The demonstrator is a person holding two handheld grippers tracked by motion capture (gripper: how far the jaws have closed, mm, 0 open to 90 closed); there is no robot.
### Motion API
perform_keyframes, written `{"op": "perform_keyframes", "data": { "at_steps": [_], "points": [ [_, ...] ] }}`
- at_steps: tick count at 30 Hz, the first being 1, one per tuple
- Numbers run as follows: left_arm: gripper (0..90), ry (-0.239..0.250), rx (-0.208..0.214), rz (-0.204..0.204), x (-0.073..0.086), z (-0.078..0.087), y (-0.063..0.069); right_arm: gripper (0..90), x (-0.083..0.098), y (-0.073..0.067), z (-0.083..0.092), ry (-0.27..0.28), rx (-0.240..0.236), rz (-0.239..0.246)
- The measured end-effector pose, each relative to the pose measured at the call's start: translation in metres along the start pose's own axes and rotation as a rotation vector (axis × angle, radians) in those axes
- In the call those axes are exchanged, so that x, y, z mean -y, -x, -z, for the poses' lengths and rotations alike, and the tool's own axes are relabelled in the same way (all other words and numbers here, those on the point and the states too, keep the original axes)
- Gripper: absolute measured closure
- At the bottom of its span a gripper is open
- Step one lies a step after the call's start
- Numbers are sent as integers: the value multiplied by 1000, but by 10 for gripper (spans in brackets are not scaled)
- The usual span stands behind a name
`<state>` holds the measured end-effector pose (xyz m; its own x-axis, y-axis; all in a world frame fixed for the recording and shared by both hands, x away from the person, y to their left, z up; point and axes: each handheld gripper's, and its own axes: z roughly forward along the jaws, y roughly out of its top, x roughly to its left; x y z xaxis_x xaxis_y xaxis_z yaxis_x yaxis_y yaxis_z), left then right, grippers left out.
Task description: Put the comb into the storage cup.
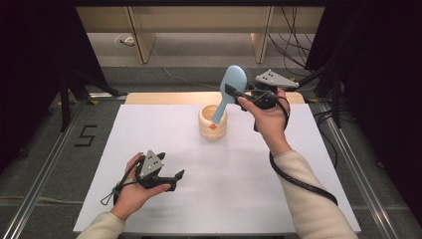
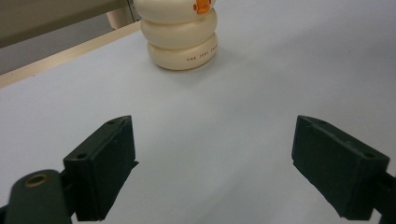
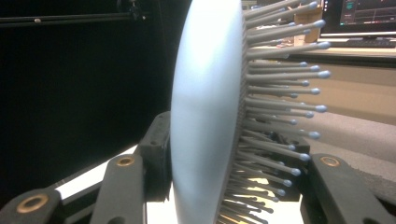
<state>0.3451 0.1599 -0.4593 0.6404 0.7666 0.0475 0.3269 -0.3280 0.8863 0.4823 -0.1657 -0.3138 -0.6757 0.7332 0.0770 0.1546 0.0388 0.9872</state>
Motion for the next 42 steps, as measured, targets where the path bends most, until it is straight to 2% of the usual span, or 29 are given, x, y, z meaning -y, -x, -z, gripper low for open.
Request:
{"op": "perform_keyframes", "data": {
  "at_steps": [12,17,28,42],
  "points": [
    [112,-10,-7,0,0,0,-1,513,-1,3,-4,0,13,-11],
    [81,-8,-11,10,-1,0,-1,513,-2,4,-6,1,13,-16],
    [0,-16,-21,0,-1,0,-1,512,-3,6,-10,0,21,-18],
    [0,-22,-26,-1,0,-1,-1,511,-1,9,-14,-5,37,-14]
  ]
}}
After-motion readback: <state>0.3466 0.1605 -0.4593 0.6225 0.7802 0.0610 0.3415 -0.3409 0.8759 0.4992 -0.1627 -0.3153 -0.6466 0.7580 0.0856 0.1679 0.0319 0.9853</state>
